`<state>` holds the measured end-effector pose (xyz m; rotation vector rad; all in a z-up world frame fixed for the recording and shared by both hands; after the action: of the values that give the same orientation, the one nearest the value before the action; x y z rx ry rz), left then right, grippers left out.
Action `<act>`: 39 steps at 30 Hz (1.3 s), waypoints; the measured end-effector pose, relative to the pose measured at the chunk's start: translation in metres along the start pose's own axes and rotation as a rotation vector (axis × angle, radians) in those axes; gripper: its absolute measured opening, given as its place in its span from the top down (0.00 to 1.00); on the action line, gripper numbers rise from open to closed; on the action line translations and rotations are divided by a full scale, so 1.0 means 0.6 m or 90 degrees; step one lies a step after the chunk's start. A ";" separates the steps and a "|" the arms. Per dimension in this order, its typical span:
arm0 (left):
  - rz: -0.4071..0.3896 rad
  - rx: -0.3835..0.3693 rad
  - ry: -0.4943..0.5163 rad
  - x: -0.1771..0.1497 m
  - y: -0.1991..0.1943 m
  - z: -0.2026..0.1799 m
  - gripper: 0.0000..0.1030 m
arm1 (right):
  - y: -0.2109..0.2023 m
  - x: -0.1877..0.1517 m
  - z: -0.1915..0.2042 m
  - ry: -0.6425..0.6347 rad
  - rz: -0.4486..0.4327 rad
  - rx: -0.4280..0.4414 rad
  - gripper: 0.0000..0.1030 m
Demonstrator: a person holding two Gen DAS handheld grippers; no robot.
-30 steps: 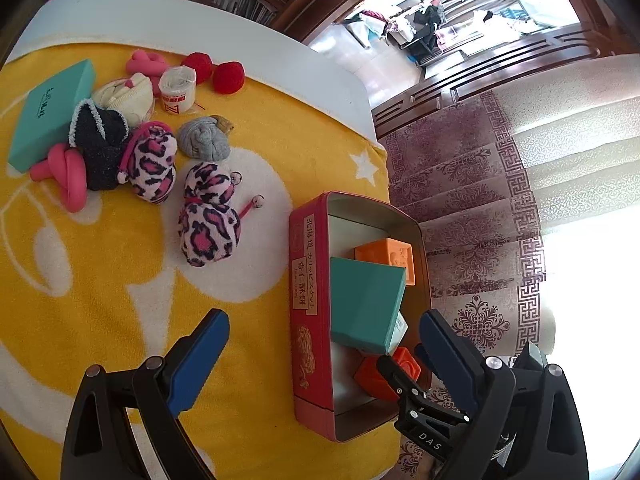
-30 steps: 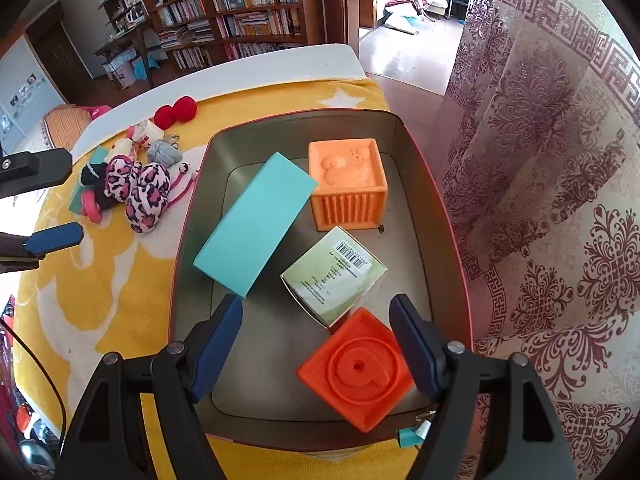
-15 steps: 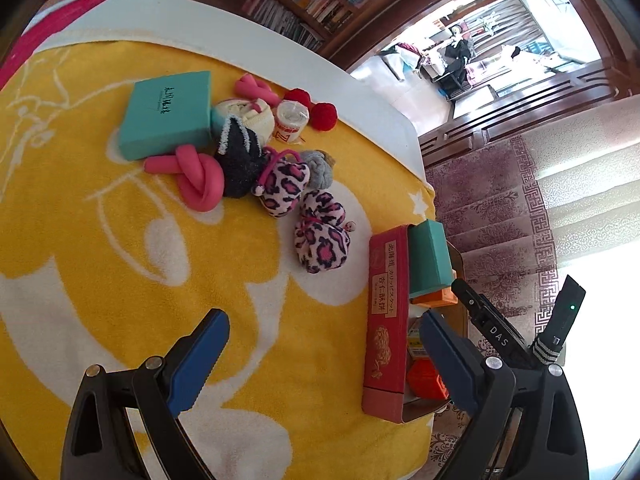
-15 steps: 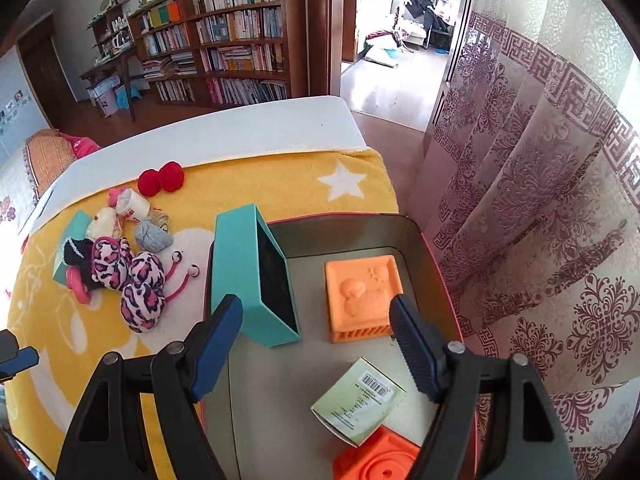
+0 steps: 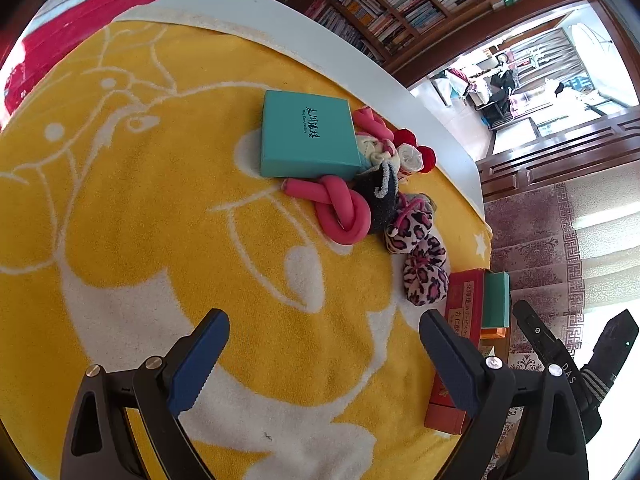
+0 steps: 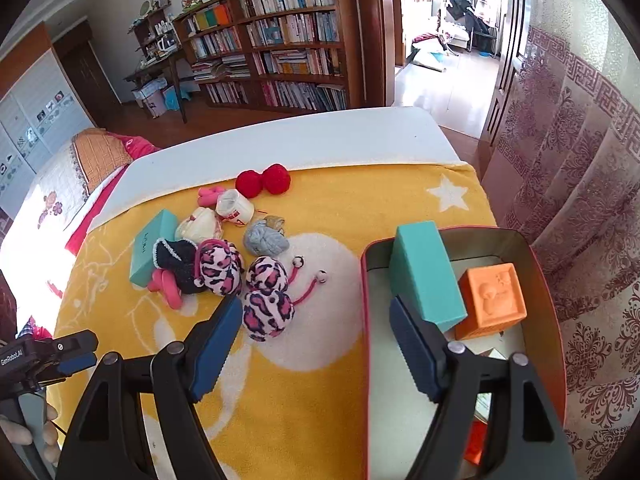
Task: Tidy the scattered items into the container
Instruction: 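Grasp printed teal box with left gripper while right grasps pink leopard plush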
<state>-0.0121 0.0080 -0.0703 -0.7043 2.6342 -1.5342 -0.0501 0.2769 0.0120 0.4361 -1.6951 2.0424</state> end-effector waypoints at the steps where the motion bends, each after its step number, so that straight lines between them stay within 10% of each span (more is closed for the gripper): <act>1: 0.000 0.000 -0.001 0.003 -0.001 0.007 0.05 | 0.004 -0.001 0.011 -0.005 0.003 0.003 0.23; 14: 0.022 0.003 -0.024 0.056 0.012 0.075 0.05 | 0.105 -0.022 0.095 -0.041 0.074 0.018 0.24; 39: 0.049 -0.056 -0.046 0.217 0.145 0.024 0.01 | 0.196 -0.032 0.050 0.022 0.135 -0.062 0.29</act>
<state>-0.1583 -0.0177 -0.1226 -0.6412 2.6565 -1.3550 -0.0969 0.2277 -0.0902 0.1960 -1.8793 2.0877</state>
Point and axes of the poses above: each gripper's, at about its wrist camera, not at the fingertips, and y roughly the way its jaws point, z to its left, x to its top, the point moved 4 cm from there along y, roughly the way its jaws point, and after that the axes turned 6 degrees about y, right-handed, at the moved point
